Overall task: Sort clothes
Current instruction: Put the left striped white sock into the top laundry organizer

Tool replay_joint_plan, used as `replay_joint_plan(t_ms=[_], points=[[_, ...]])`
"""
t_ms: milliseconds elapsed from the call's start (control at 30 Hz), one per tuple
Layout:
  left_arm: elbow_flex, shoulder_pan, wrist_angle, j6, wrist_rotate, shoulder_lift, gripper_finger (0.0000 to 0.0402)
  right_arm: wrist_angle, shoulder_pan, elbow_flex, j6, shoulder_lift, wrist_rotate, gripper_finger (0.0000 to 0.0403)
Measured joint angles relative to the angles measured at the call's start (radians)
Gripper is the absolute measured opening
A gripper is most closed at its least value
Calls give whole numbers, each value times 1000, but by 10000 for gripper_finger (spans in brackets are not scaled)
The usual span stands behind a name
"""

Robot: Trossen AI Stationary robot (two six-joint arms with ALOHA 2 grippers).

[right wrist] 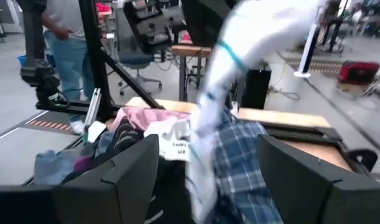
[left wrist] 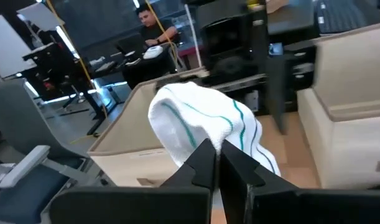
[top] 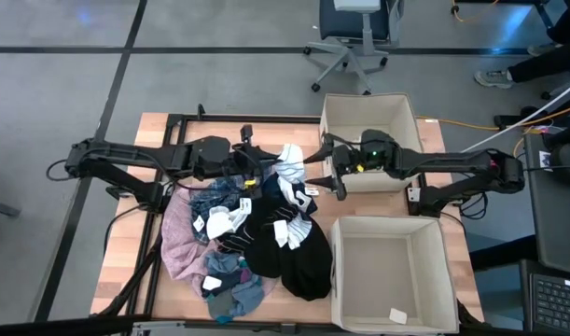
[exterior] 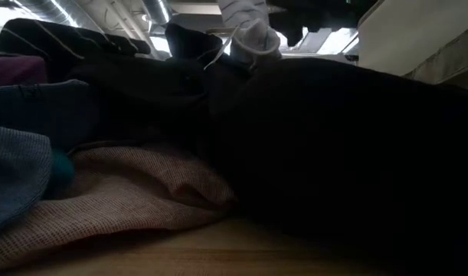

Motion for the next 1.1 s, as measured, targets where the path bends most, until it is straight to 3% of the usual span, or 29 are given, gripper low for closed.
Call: replay_joint_plan(t_ms=[200,300,433,600,667,900,1100], points=[[0,15,21,2,-1,8,4,46,42,0,-22,29,162,268],[0,11,24,32,5,9,8,65,37,0,-19,45,196,248],[0,12,24,30,6,9,7,90,38,1,-22,51,186,174],[0,13,24,35,6,9,5,85,38,1,-38,51,167,42],[0,13,24,31,6,9,9,82,38,1,-43,51,172,13],[0,13,45,12,6,9,29,56,38,1,-81,-1,203,11],[0,13,14,-48,-21,8,95,-60,38,1,-151,-135,353,17]])
